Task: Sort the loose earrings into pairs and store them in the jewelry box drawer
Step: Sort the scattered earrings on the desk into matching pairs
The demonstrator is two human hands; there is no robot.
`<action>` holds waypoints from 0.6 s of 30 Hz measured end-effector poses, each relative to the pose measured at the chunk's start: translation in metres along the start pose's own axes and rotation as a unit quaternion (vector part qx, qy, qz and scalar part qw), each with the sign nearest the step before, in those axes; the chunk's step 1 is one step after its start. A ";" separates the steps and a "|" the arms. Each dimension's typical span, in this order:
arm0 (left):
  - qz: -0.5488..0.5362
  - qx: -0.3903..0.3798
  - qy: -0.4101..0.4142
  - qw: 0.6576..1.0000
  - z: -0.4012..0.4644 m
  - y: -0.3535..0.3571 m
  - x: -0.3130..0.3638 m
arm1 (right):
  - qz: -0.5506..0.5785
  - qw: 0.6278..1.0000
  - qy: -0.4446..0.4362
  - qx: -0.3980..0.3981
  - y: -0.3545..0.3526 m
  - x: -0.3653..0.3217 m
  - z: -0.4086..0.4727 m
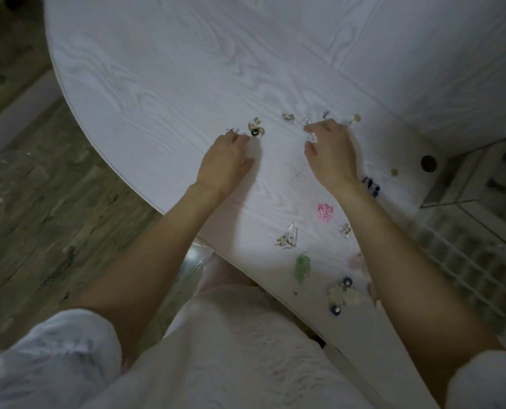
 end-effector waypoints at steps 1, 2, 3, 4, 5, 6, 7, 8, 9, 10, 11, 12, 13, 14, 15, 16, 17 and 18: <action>0.005 -0.003 -0.002 1.000 0.002 0.003 -0.001 | -0.008 1.000 0.006 0.013 0.000 0.007 0.009; 0.008 -0.003 -0.002 1.000 0.003 0.005 -0.002 | -0.015 1.000 0.014 0.017 0.002 0.013 0.017; 0.008 -0.002 -0.001 1.000 0.003 0.007 -0.002 | -0.020 0.999 0.020 0.017 0.006 0.018 0.024; 0.004 0.001 0.003 1.000 0.002 0.008 -0.003 | -0.027 0.999 0.026 0.014 0.010 0.021 0.029; -0.002 0.004 0.007 1.000 0.001 0.009 -0.002 | -0.034 0.999 0.031 0.011 0.014 0.023 0.034; -0.009 0.011 0.014 1.000 -0.001 0.008 -0.002 | -0.041 0.999 0.033 0.007 0.017 0.023 0.037; -0.015 0.017 0.022 0.999 -0.003 0.007 -0.001 | -0.052 0.998 0.028 0.003 0.020 0.022 0.040; -0.021 0.020 0.032 0.999 -0.006 0.007 0.001 | -0.069 0.997 0.020 -0.004 0.022 0.021 0.042; -0.026 0.021 0.039 0.999 -0.008 0.006 0.002 | -0.091 0.996 0.010 -0.012 0.023 0.020 0.044; -0.032 0.021 0.043 0.998 -0.011 0.006 0.002 | -0.114 0.993 -0.002 -0.017 0.022 0.019 0.045; -0.039 0.018 0.044 0.998 -0.014 0.006 0.003 | -0.132 0.991 -0.010 -0.019 0.021 0.021 0.045; -0.045 0.014 0.044 0.998 -0.017 0.007 0.004 | -0.139 0.990 -0.012 -0.015 0.019 0.022 0.044; -0.051 0.010 0.045 0.998 -0.020 0.008 0.006 | -0.133 0.991 -0.009 -0.008 0.016 0.024 0.042; -0.056 0.007 0.046 0.997 -0.023 0.009 0.009 | -0.118 0.993 -0.008 0.000 0.012 0.026 0.038; -0.060 0.003 0.046 0.997 -0.026 0.010 0.012 | -0.102 0.995 -0.008 0.010 0.007 0.026 0.034; -0.064 -0.001 0.045 0.997 -0.029 0.012 0.015 | -0.081 0.996 -0.005 0.023 0.001 0.026 0.028; -0.067 -0.004 0.042 0.997 -0.032 0.013 0.017 | -0.051 0.998 -0.001 0.039 -0.006 0.026 0.022; -0.070 -0.005 0.039 0.997 -0.034 0.015 0.019 | -0.010 0.998 0.005 0.056 -0.014 0.026 0.015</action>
Point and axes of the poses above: each hand's wrist, its own z-axis towards the middle knuckle, its own y-axis out of the palm, x = y × z, the point moved 10 cm from there along z, towards the middle knuckle, and after that the axes turned 11 degrees about x, right-handed, at the moved point
